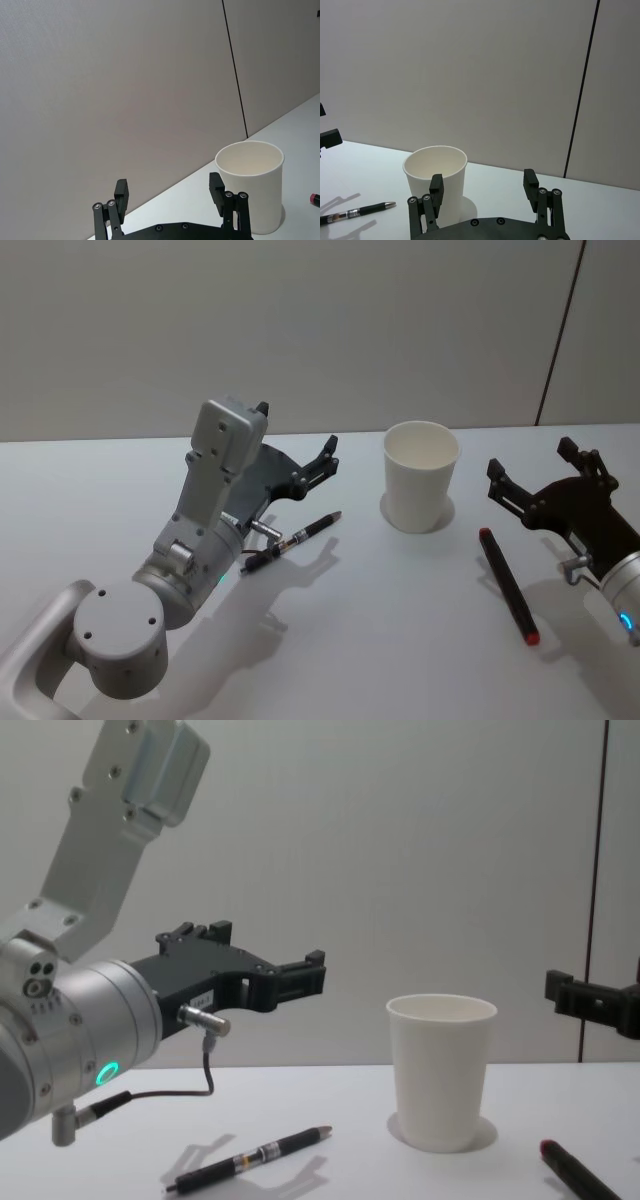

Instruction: Place the pen into the pen holder.

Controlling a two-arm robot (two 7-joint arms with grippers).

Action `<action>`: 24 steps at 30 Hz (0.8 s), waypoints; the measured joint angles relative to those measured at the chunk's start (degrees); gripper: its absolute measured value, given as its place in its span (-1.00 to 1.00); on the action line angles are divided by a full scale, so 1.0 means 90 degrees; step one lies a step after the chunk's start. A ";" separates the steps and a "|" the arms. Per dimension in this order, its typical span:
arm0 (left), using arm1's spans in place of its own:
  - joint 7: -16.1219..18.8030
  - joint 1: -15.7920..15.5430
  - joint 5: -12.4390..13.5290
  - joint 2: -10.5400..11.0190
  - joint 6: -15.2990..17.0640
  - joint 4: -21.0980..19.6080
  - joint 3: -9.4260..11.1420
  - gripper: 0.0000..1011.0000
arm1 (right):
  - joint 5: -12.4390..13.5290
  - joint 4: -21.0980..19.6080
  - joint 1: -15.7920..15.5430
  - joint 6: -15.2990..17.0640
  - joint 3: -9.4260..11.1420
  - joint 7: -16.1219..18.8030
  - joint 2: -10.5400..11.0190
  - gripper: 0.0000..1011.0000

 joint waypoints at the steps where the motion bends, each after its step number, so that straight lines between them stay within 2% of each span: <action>1: 0.0000 0.0000 0.0000 0.0000 0.0000 0.0000 0.0000 0.98 | 0.0000 0.0000 0.0000 0.0000 0.0000 0.0000 0.0000 0.98; 16: -0.0071 0.0070 -0.0121 0.0080 -0.0030 -0.0067 -0.0047 0.98 | 0.0000 0.0000 0.0000 0.0000 0.0001 0.0000 0.0000 0.98; 24: -0.0192 0.0262 -0.0383 0.0310 -0.0074 -0.0251 -0.0164 0.98 | 0.0000 0.0000 0.0000 0.0000 0.0000 0.0000 0.0000 0.98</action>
